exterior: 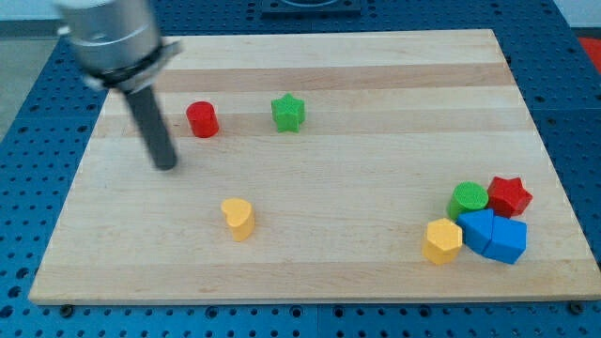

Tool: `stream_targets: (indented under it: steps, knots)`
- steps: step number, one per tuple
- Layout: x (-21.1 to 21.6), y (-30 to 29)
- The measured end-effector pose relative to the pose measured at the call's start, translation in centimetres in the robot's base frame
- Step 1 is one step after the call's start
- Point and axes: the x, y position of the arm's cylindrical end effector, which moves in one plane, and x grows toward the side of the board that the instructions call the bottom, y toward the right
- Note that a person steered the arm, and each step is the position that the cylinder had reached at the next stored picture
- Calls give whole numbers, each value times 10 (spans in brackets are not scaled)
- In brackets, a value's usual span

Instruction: Push the yellow heart slightly right

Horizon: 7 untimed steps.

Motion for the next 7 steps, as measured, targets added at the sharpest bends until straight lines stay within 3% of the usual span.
stream_targets:
  steps: [1,2,5,7]
  knots:
    - [39,-20]
    - [61,8]
    - [80,162]
    - [80,133]
